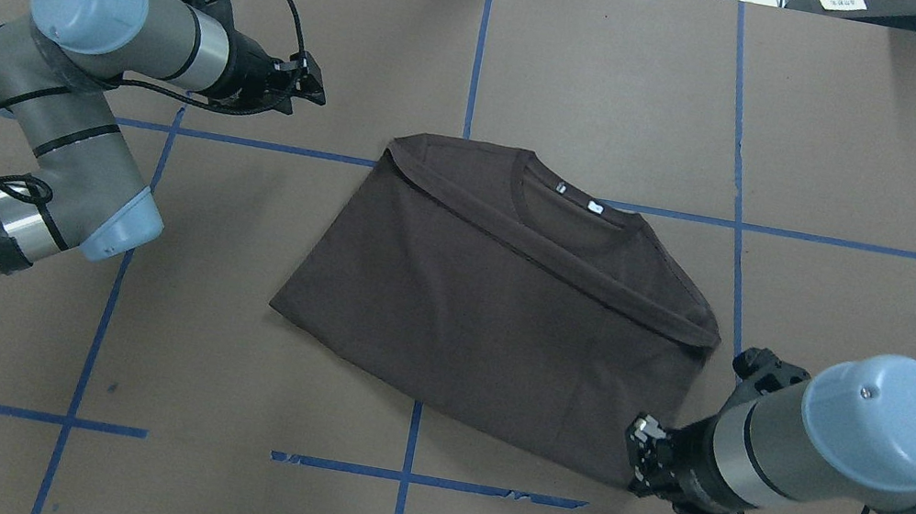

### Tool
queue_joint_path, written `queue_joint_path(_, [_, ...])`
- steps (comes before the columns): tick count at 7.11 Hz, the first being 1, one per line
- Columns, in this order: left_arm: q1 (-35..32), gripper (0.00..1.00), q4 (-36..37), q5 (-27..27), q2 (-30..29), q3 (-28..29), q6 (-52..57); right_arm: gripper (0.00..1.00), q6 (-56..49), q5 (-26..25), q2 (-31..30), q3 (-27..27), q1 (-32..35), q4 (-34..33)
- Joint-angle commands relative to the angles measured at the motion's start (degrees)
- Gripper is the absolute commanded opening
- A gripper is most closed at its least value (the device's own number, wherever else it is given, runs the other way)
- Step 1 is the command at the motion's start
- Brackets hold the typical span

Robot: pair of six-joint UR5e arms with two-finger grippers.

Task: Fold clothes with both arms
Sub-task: 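Drag the shirt's side edge toward the robot with the right gripper, rotating it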

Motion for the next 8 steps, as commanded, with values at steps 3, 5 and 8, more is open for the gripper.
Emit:
queue_joint_path(3, [2.0, 0.55, -0.1, -0.3, -0.7, -3.0, -0.3, 1.0, 0.3, 0.0, -5.4, 2.7, -16.1, 0.0])
queue_joint_path(5, [5.2, 0.58, 0.2, -0.3, -0.2, -4.8, -5.4, 1.0, 0.2, -1.2, -5.0, 3.2, -8.5, 0.5])
queue_joint_path(8, [11.4, 0.58, 3.7, 0.5, 6.7, -16.7, -17.7, 1.0, -5.5, -4.2, 8.6, -9.1, 15.2, 0.7])
